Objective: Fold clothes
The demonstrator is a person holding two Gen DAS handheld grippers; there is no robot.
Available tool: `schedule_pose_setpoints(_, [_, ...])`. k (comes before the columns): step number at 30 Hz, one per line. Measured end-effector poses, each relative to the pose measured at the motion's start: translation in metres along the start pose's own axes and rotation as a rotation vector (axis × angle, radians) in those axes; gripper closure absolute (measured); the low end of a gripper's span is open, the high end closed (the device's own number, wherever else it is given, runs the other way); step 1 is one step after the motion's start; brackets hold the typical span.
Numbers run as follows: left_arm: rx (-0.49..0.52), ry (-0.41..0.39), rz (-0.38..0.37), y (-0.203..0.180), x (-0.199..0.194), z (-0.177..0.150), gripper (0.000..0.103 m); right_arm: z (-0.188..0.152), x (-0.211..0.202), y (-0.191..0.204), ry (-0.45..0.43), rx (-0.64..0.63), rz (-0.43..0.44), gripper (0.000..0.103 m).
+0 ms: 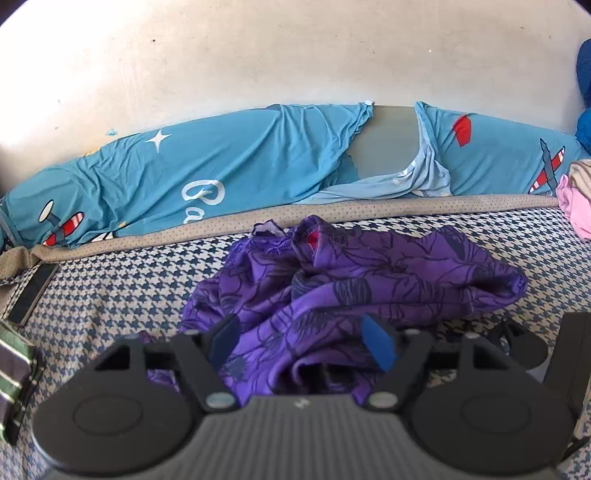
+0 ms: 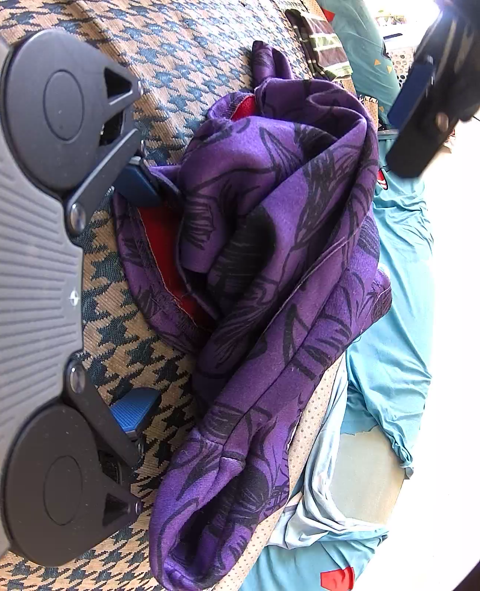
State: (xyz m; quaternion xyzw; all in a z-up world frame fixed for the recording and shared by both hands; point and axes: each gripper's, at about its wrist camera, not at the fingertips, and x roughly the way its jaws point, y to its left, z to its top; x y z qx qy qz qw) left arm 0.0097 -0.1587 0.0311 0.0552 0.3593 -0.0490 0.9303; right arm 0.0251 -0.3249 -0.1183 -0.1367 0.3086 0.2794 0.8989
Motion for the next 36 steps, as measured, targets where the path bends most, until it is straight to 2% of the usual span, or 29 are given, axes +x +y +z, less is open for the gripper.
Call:
schedule_pose_setpoints(3, [0.038, -0.007, -0.006, -0.011, 0.011, 0.001, 0.015, 0.000, 0.000, 0.000, 0.000, 0.000, 0.000, 0.000])
schedule_pose_setpoints(6, [0.075, -0.016, -0.010, -0.023, 0.020, 0.003, 0.010, 0.000, 0.000, 0.000, 0.000, 0.000, 0.000, 0.000])
schedule_pose_setpoints(14, [0.076, 0.012, 0.035, -0.038, 0.048, 0.007, 0.008, -0.001, 0.000, 0.000, -0.001, 0.000, -0.001, 0.000])
schedule_pose_setpoints(16, [0.068, 0.028, 0.038, -0.037, 0.056, 0.008, 0.011, -0.001, 0.000, 0.000, -0.001, -0.001, -0.001, 0.000])
schedule_pose_setpoints(17, [0.066, 0.034, 0.027, -0.036, 0.058, 0.008, 0.018, -0.001, 0.000, 0.000, -0.001, -0.001, -0.001, 0.000])
schedule_pose_setpoints(18, [0.064, 0.038, 0.015, -0.035, 0.060, 0.007, 0.028, -0.001, 0.000, 0.000, -0.001, -0.001, -0.001, 0.000])
schedule_pose_setpoints(19, [0.062, 0.041, 0.003, -0.034, 0.062, 0.007, 0.032, -0.001, -0.001, 0.000, -0.001, -0.001, -0.001, 0.000])
schedule_pose_setpoints(21, [0.053, 0.045, -0.006, -0.031, 0.063, 0.005, 0.047, -0.001, -0.001, 0.000, -0.001, -0.001, -0.001, 0.000])
schedule_pose_setpoints(26, [0.046, 0.022, -0.003, -0.020, 0.055, 0.000, 0.065, -0.001, -0.001, -0.002, -0.001, -0.001, -0.001, 0.000])
schedule_pose_setpoints(36, [-0.056, 0.031, 0.079, 0.018, 0.042, -0.010, 0.067, -0.002, -0.001, -0.002, -0.002, -0.002, -0.002, 0.000])
